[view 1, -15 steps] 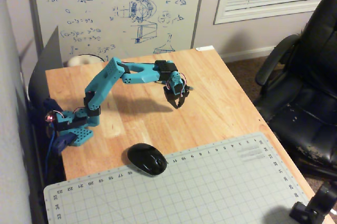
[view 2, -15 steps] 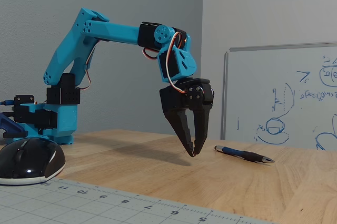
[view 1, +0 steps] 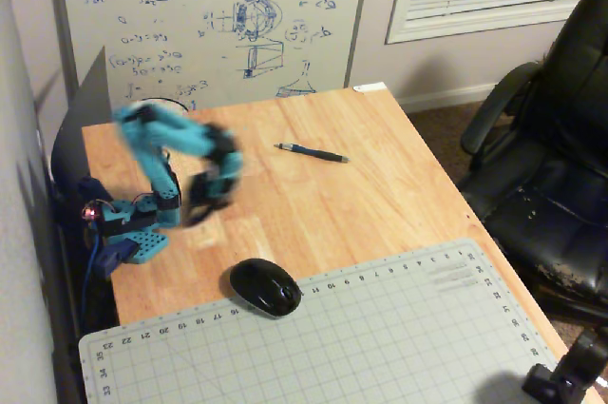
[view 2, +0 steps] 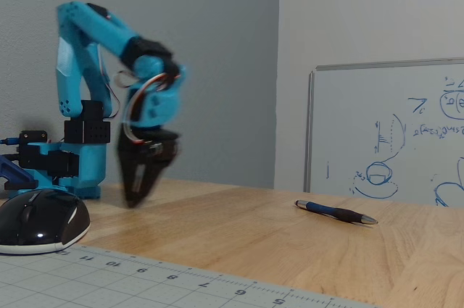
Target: Touch the pen.
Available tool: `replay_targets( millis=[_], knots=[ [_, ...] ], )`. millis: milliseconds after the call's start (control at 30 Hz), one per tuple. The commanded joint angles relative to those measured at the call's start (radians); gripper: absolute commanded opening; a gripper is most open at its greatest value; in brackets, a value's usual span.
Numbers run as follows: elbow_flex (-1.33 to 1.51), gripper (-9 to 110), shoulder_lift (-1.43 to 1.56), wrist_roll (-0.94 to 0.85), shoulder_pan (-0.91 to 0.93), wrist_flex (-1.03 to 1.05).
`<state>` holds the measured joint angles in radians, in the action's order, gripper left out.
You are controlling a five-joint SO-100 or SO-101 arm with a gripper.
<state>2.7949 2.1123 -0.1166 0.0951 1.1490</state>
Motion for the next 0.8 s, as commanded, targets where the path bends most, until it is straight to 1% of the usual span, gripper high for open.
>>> replay_targets(
  millis=[0,600,767],
  knots=[
    [0.345,1,1.212,0.002,-0.009,-0.006],
    [0.313,1,1.227,-0.011,-0.011,-0.025],
    [0.224,1,1.150,0.000,-0.063,-0.129]
  ],
)
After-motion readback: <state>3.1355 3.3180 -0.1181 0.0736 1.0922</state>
